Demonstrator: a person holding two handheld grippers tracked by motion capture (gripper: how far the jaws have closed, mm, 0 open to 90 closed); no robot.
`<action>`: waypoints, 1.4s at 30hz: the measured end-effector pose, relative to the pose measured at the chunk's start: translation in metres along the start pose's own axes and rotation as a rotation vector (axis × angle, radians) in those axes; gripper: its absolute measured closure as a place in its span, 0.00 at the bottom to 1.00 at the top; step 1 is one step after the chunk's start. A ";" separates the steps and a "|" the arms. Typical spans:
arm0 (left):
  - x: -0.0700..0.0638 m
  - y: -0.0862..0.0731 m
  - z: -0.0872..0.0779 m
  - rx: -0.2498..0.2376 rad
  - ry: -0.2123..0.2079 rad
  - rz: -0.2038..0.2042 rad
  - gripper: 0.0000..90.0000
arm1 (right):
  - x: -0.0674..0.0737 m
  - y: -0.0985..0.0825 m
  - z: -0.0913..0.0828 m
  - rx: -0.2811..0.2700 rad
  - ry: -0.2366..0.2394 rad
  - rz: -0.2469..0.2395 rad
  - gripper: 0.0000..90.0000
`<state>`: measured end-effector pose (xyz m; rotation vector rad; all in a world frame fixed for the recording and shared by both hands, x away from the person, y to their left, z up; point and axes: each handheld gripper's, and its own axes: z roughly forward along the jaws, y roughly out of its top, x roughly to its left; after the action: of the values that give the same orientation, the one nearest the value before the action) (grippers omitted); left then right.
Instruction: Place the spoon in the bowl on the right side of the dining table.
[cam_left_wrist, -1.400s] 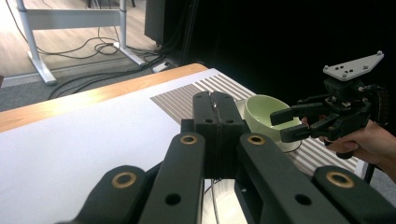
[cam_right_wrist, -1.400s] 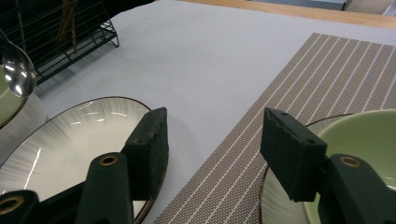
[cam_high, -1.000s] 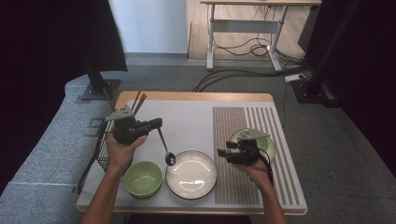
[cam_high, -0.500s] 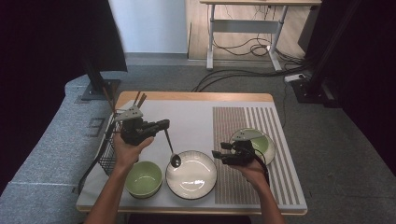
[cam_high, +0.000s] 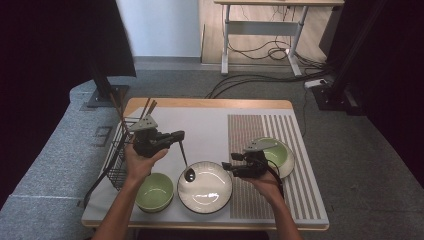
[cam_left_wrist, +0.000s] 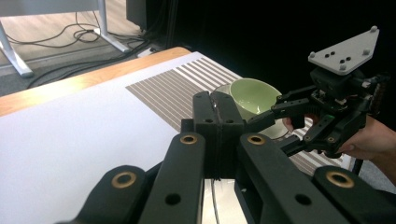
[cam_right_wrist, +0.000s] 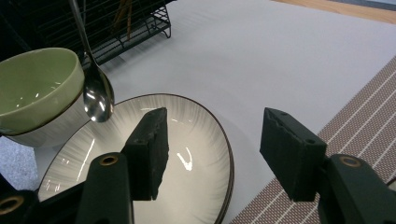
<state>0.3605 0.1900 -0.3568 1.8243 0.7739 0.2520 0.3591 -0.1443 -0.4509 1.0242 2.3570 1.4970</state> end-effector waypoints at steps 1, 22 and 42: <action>0.000 -0.001 0.002 0.005 0.000 0.001 1.00 | 0.000 0.000 0.000 0.002 0.003 -0.002 0.47; -0.005 -0.004 0.011 0.010 -0.035 -0.006 1.00 | 0.025 0.016 0.027 0.012 0.100 -0.057 0.49; -0.014 0.002 0.013 0.013 -0.030 0.020 1.00 | 0.030 0.018 0.035 0.018 0.112 -0.064 0.49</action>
<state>0.3573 0.1708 -0.3574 1.8446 0.7379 0.2330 0.3616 -0.0951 -0.4460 0.8817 2.4579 1.5508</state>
